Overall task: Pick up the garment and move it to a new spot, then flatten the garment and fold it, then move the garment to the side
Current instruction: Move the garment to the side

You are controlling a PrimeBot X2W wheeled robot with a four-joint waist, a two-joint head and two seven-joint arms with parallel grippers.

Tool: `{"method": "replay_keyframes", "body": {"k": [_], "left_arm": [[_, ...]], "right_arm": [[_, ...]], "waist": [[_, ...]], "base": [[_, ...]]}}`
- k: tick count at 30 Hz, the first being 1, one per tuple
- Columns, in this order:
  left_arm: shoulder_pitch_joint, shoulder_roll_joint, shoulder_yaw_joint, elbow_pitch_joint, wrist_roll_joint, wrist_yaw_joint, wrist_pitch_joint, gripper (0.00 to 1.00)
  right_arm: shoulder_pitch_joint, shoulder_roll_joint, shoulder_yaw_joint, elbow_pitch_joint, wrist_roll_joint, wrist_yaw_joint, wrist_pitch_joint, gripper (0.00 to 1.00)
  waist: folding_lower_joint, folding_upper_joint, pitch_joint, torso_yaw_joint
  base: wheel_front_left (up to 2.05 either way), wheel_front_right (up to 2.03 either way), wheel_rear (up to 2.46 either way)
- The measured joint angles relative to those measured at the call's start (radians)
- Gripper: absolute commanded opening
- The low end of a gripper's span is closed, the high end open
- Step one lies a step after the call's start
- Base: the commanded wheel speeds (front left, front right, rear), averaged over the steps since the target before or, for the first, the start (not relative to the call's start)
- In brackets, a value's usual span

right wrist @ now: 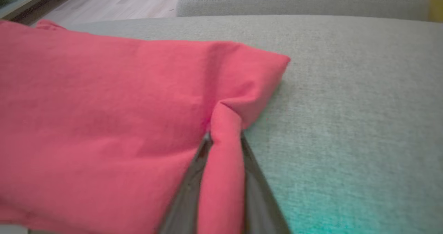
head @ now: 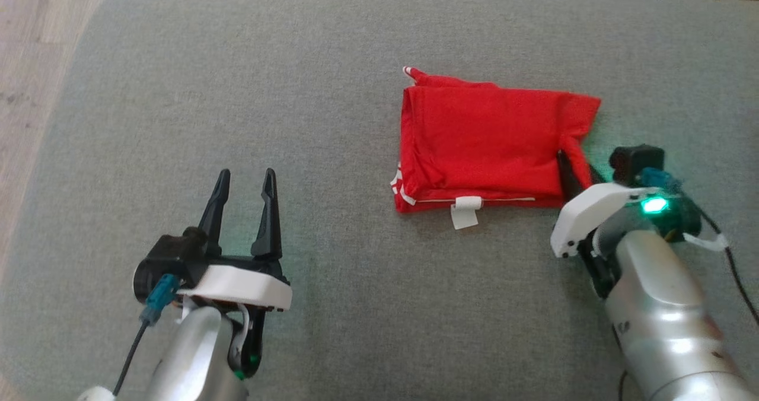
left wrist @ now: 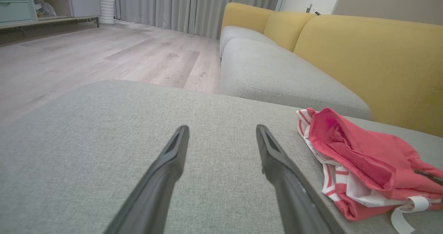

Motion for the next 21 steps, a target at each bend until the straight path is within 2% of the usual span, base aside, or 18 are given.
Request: {"method": "replay_keyframes", "body": {"k": [9, 15, 18, 21], "left_arm": [[0.003, 0.0, -0.002, 0.011, 0.0, 0.0, 0.0, 1.0], [0.017, 0.0, -0.005, 0.014, 0.0, 0.003, 0.0, 1.0], [0.027, 0.0, -0.002, 0.013, 0.0, 0.009, 0.0, 1.0], [0.037, 0.0, 0.0, 0.013, 0.002, 0.009, 0.0, 1.0]], "right_arm": [[-0.009, 0.004, -0.004, 0.031, -0.101, 0.0, -0.069, 0.0], [-0.004, 0.001, -0.013, -0.022, -0.231, 0.0, -0.079, 0.0], [0.011, -0.033, 0.002, -0.065, -0.276, 0.0, -0.067, 0.0], [0.017, -0.117, 0.028, -0.107, -0.29, 0.0, -0.035, 0.0]], "waist": [[0.0, 0.0, -0.046, -0.047], [-0.0001, 0.0, -0.084, -0.1], [-0.0001, 0.0, -0.098, -0.129], [-0.0001, 0.0, -0.102, -0.155]], "base": [[0.0, 0.0, 0.0], [0.0, 0.0, 0.0], [0.0, 0.0, 0.0], [0.0, 0.0, 0.0]]}}
